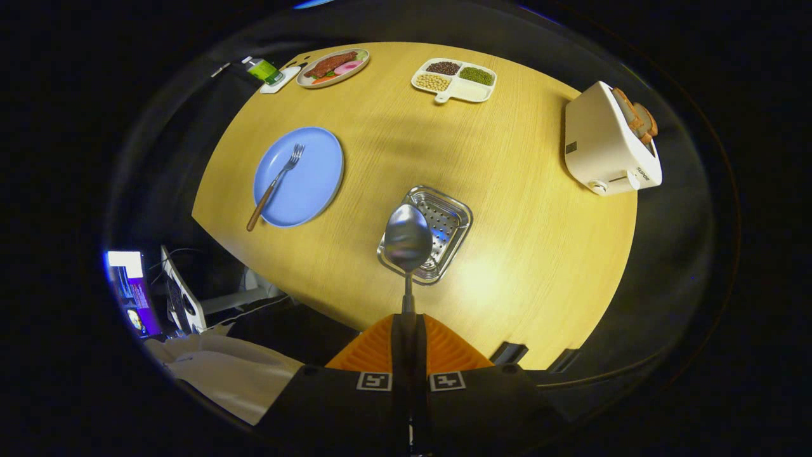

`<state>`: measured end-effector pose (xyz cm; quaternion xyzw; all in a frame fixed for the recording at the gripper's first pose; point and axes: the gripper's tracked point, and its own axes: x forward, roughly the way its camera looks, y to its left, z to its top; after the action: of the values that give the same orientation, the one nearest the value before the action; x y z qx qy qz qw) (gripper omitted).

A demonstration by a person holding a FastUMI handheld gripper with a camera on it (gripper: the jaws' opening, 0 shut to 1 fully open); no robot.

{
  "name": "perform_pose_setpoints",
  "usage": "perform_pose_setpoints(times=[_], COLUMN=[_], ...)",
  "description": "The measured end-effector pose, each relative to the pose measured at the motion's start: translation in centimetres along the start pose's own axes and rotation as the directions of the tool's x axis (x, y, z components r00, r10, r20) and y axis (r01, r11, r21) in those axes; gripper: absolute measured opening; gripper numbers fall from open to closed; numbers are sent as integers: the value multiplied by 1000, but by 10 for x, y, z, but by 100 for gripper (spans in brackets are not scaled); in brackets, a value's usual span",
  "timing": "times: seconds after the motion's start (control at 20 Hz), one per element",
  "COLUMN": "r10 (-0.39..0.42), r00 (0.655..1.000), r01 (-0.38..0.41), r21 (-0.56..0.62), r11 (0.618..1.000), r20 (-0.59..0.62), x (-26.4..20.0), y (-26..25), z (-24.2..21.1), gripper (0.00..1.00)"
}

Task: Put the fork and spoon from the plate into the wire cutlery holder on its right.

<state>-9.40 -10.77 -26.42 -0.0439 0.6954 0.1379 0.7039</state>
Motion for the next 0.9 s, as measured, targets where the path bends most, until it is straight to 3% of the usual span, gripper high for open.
perform_pose_setpoints(times=[0.4,0.75,0.8,0.9], r10=[16,21,32,41], r00=[992,992,994,997], r01=[-20,-18,-30,-39], r21=[-24,25,24,33], r11=[1000,1000,999,999], r20=[-123,-125,-103,-70], x=[35,47,46,40], y=[-13,-13,-10,-6], z=[11,26,30,31], gripper=[8,15,25,76])
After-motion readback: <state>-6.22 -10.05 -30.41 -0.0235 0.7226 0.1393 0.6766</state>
